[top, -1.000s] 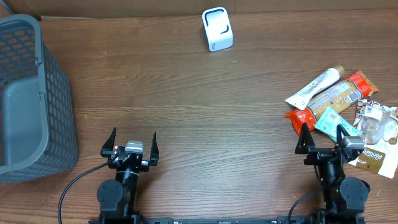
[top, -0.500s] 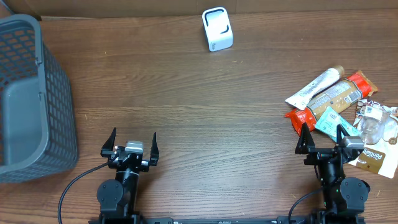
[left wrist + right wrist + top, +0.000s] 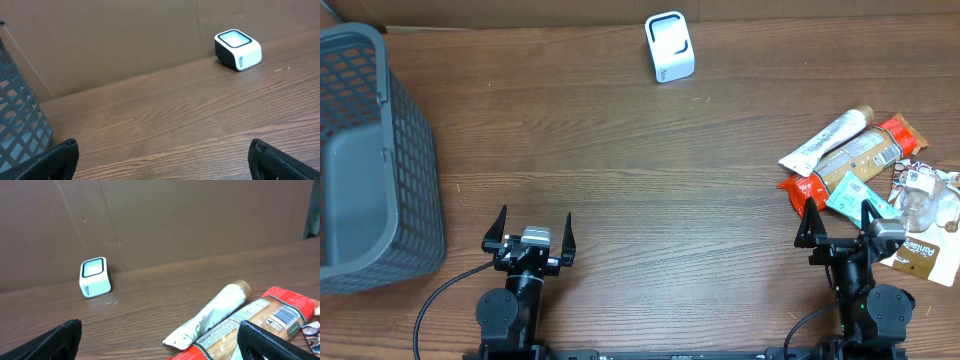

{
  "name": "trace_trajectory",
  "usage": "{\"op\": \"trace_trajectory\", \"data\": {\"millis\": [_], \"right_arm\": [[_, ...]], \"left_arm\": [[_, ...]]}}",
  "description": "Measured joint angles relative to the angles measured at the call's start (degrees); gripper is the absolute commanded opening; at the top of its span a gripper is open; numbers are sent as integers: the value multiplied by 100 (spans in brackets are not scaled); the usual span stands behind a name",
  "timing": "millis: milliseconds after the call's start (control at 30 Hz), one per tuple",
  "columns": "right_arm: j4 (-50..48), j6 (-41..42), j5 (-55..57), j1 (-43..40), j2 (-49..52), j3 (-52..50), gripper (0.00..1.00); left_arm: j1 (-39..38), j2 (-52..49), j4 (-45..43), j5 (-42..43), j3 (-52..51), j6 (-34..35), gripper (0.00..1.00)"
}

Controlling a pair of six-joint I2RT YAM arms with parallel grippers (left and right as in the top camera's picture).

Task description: Scan the item barcode

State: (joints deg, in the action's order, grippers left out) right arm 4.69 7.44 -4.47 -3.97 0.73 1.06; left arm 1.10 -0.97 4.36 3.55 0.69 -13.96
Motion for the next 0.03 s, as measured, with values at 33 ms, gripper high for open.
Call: {"op": "trace_trajectory", "data": {"millis": [33], "right_arm": [[2, 2, 2, 0, 0, 0, 100]], "left_arm": [[0, 0, 0, 0, 0, 0, 100]]}}
